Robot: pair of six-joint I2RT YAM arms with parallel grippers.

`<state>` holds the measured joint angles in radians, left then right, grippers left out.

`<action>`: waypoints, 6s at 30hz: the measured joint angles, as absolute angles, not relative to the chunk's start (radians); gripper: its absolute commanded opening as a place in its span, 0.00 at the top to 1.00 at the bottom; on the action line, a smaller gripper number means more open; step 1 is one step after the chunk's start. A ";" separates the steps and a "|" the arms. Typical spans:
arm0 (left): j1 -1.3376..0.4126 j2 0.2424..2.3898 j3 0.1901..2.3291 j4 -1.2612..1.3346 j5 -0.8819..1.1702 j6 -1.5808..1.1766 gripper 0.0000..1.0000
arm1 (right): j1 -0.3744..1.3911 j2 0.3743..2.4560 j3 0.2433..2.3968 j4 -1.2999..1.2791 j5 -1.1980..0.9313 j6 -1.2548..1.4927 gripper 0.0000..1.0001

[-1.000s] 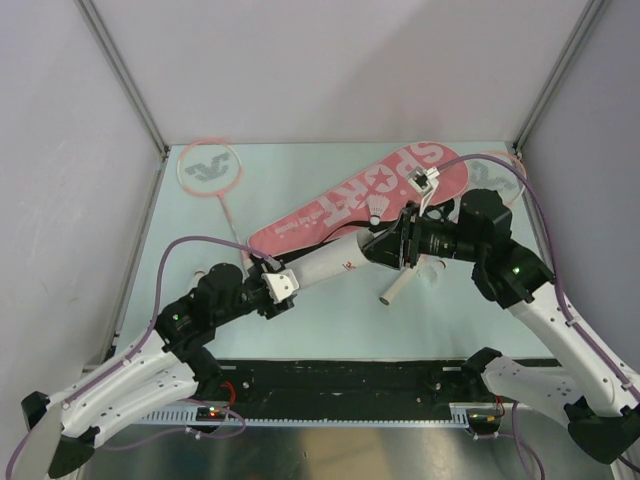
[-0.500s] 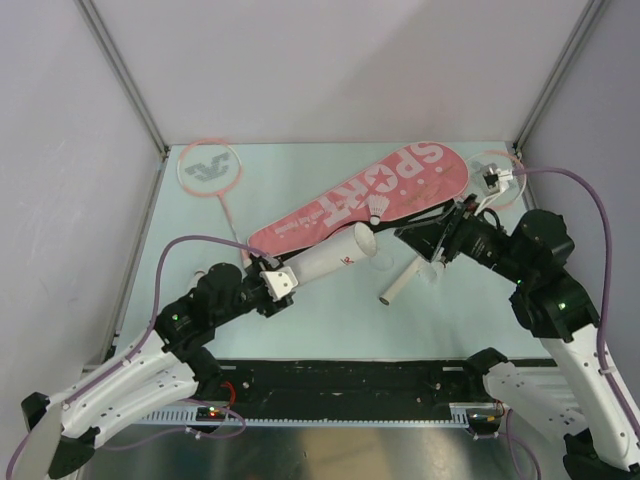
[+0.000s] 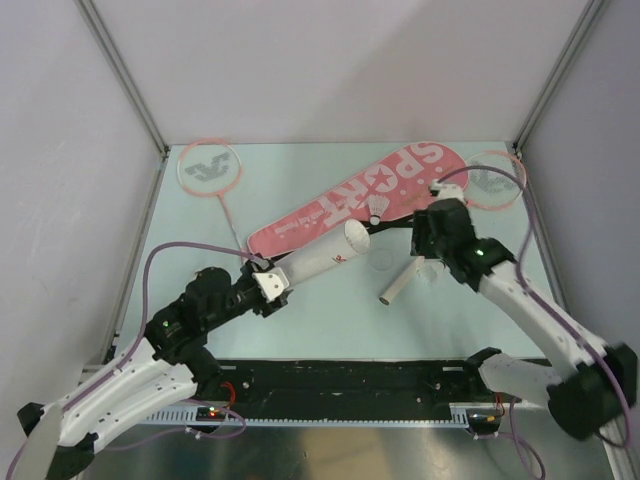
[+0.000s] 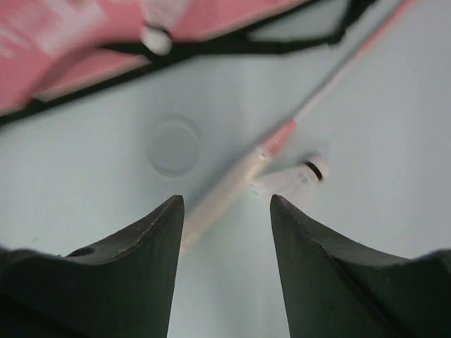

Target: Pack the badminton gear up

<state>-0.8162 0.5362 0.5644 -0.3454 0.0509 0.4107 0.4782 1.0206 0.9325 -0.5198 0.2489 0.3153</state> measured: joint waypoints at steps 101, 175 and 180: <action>-0.816 0.529 0.564 -0.385 0.011 0.657 0.48 | 0.419 0.928 1.207 -0.664 -0.944 0.410 1.00; -0.818 0.524 0.564 -0.421 0.035 0.645 0.48 | 0.628 1.065 1.207 -0.583 -0.581 0.492 0.37; -0.816 0.525 0.564 -0.423 0.019 0.622 0.48 | 0.670 1.111 1.207 -0.559 -0.548 0.485 0.37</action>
